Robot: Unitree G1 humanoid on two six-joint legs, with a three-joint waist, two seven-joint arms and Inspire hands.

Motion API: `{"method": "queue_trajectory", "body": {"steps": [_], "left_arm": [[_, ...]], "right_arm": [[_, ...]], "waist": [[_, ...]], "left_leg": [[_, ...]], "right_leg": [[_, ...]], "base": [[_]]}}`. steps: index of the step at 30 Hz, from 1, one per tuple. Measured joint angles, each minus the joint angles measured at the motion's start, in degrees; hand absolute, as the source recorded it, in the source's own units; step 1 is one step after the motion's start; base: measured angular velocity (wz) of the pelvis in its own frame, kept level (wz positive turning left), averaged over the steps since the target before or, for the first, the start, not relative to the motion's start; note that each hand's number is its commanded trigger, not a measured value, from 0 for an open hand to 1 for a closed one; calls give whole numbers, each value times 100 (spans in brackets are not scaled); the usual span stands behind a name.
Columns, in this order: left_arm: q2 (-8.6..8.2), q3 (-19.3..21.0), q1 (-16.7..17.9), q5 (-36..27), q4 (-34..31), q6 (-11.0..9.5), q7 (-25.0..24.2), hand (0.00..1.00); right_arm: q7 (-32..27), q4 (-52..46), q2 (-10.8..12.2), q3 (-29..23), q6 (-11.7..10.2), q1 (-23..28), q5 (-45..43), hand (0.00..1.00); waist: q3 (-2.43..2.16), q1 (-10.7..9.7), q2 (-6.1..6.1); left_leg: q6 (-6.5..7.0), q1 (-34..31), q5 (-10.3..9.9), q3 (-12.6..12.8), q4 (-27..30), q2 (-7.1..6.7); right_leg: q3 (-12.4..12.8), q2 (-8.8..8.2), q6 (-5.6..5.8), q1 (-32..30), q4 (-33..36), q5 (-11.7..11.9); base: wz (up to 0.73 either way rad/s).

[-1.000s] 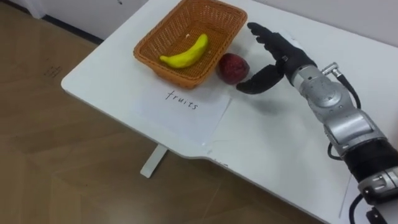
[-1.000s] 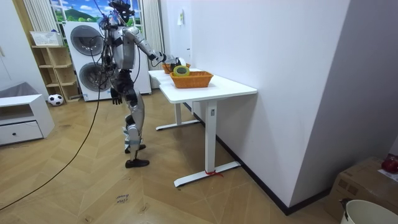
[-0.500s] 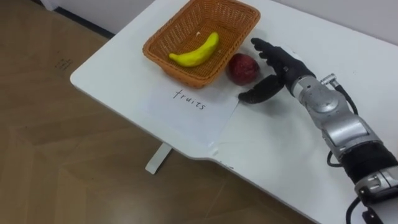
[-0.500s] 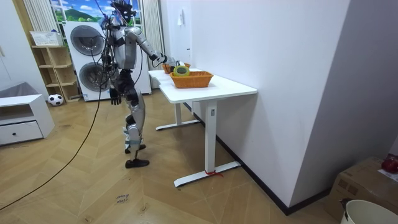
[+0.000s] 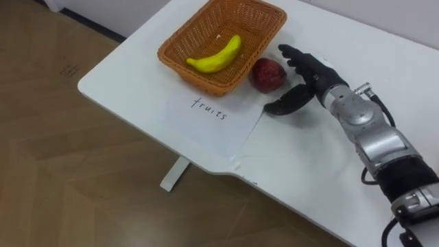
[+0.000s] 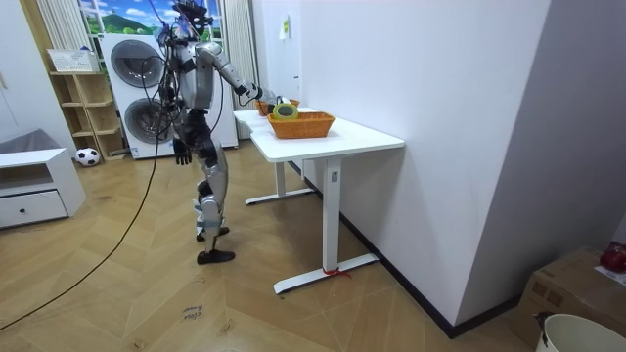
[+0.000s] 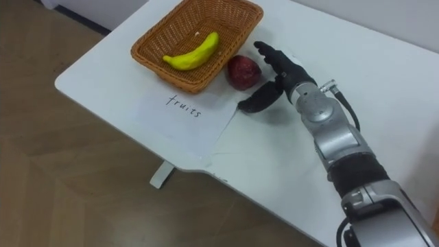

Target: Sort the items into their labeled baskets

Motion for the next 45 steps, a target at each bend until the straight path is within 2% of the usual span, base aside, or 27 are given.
{"method": "queue_trajectory", "body": {"steps": [20, 45], "left_arm": [[-18, -9, 13, 10, -87, 11, 45, 0], [-29, -6, 11, 13, -72, 108, 22, 0]], "right_arm": [[-531, 204, 63, -21, -18, -60, 263, 0], [-619, 321, 108, -44, -29, -177, 283, 0]], "waist": [[2, 131, 4], [13, 145, 30]], "left_leg": [[2, -91, 4, -13, 28, -1], [2, -89, 3, -1, -12, 1]], "right_leg": [[-67, 2, 1, -57, -6, 0], [-57, 2, 1, -78, -11, 0]], "base": [[0], [0]]}}
